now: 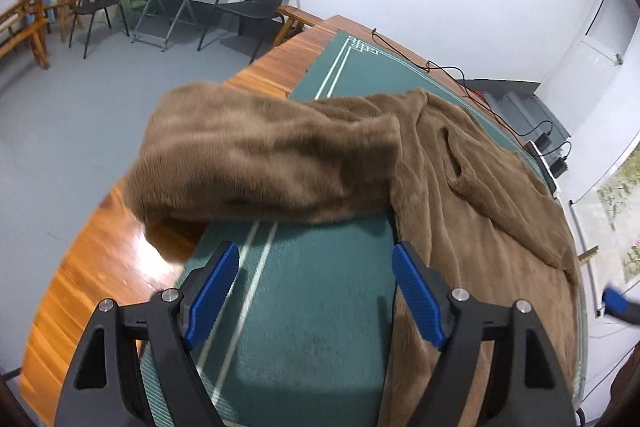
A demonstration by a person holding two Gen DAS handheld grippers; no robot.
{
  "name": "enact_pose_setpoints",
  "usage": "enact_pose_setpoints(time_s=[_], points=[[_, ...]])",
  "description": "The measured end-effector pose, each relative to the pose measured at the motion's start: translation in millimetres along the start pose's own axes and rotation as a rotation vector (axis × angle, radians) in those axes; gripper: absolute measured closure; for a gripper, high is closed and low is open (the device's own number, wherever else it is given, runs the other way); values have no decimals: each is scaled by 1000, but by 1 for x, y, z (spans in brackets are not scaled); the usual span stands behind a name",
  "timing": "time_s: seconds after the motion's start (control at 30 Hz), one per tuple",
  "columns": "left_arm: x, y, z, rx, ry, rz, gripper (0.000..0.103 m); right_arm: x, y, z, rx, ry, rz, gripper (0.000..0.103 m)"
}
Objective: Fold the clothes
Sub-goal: 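Grasp the other sleeve cuff with the right gripper and lift it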
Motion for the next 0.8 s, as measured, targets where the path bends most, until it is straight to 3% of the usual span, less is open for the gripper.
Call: enact_pose_setpoints(time_s=[0.2, 0.4, 0.53, 0.8], points=[[10, 11, -3, 53, -6, -39, 21, -42, 6, 99, -60, 79, 47, 16], [13, 12, -7, 81, -26, -22, 19, -69, -32, 181, -32, 126, 164, 16], [10, 15, -5, 119, -30, -54, 17, -77, -57, 213, -27, 125, 256, 16], [6, 19, -6, 169, -38, -97, 17, -85, -86, 245, 47, 137, 311, 16]])
Point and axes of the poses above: each gripper's, at about its wrist camera, not at the fingertips, and z roughly the way its jaws point, y to its left, x to its underside, the point moved 7 cm from there along z, roughly the way its jaws point, and after that the axes turned 12 degrees about -x, right-handed, at the moved point
